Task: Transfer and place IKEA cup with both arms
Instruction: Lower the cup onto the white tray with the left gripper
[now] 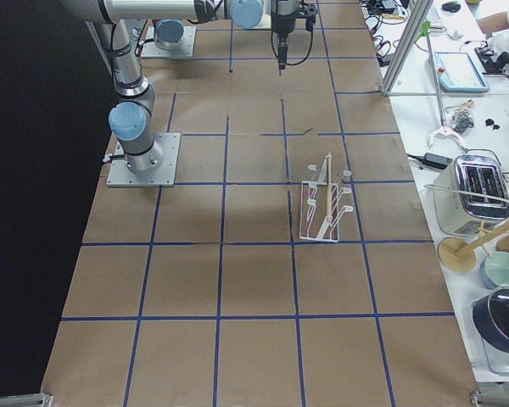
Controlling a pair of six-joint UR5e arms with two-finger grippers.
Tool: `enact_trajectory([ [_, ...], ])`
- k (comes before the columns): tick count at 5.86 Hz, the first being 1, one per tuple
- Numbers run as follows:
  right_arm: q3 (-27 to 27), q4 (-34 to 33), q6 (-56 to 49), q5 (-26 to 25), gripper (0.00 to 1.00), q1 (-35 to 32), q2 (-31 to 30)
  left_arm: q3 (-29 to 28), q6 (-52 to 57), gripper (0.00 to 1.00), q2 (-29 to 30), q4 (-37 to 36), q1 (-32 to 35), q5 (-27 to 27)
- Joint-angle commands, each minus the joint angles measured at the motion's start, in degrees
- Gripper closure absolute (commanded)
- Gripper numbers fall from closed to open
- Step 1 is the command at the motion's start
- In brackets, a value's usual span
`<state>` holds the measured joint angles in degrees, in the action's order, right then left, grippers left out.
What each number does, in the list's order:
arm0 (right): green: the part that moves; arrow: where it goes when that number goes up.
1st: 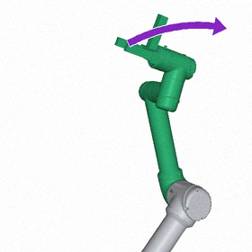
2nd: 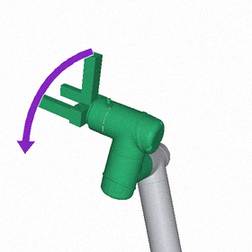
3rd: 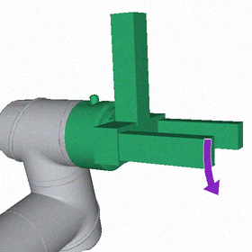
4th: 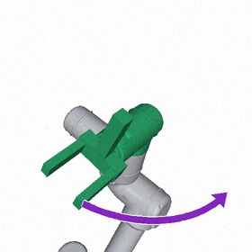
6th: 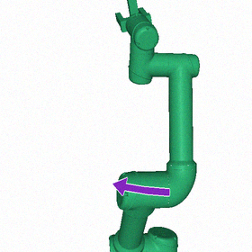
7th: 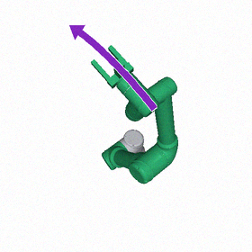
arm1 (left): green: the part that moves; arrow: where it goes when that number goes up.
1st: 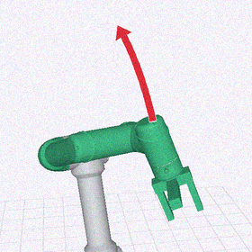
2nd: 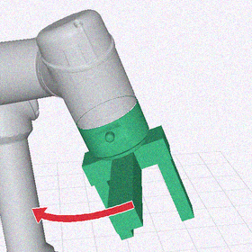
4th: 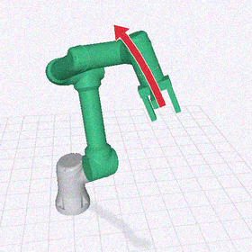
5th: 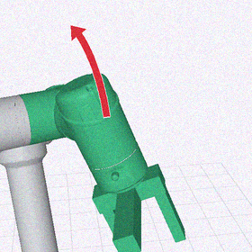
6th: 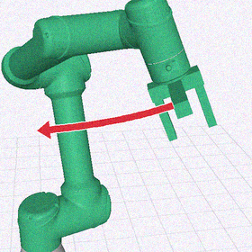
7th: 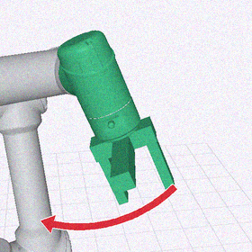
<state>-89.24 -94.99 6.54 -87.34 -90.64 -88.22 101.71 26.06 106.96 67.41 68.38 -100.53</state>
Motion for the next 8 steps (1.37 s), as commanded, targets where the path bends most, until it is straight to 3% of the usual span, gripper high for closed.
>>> enact_trajectory([
  [1,0.29,1.11,0.66,-3.5,0.0,0.47,-0.63,0.41,1.01,0.96,1.85,-1.75,-1.05,0.16],
  [4,0.38,1.12,1.72,-3.98,0.0,-1.29,-0.64,1.47,0.83,0.9,3.35,-1.67,-1.14,0.24],
  [5,0.38,1.03,1.54,-3.71,0.0,-1.29,-0.55,1.38,0.83,0.8,3.78,-1.84,-1.23,-0.02],
  [7,0.47,0.68,0.93,-0.73,0.0,-0.59,0.24,1.3,0.92,0.77,3.79,-1.84,-1.23,-0.2],
  [8,0.47,0.59,0.93,-1.33,0.0,-0.59,0.24,1.3,0.83,0.35,3.79,-2.02,-1.23,0.15],
])
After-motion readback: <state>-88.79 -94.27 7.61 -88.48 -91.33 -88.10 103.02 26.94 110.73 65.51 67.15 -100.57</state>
